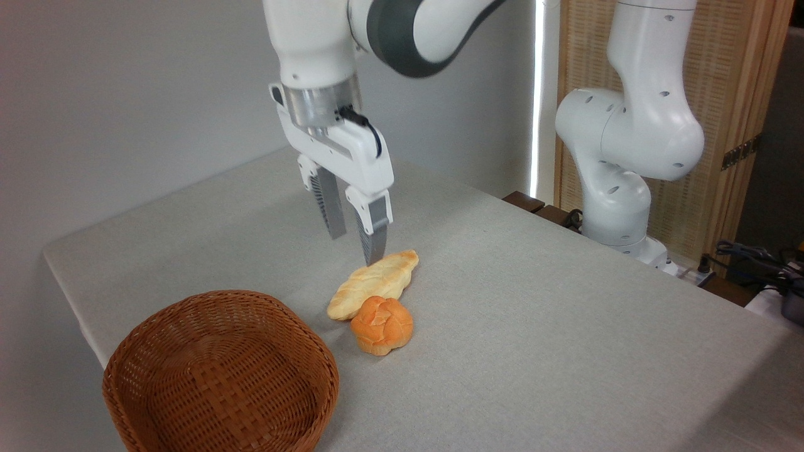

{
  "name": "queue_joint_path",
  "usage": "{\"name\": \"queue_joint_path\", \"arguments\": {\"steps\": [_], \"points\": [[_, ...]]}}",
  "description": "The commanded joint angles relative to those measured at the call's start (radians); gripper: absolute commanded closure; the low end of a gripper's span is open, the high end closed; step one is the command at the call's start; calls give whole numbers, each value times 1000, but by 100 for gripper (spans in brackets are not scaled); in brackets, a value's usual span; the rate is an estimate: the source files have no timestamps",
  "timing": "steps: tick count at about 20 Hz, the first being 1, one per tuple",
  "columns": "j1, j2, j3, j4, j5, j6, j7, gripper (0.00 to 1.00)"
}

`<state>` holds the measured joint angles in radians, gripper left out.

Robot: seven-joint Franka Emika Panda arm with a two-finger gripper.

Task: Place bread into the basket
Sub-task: 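Lower the open gripper down onto the pale yellow bread roll, then close the gripper around the middle of the pale yellow bread roll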

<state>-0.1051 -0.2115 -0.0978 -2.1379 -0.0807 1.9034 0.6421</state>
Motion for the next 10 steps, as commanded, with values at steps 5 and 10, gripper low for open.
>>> {"name": "queue_joint_path", "arguments": {"steps": [5,10], "points": [[-11,-26,-28,-134,-10,54,-16,4],[-13,0,-29,-143,-10,89,-18,4]]}}
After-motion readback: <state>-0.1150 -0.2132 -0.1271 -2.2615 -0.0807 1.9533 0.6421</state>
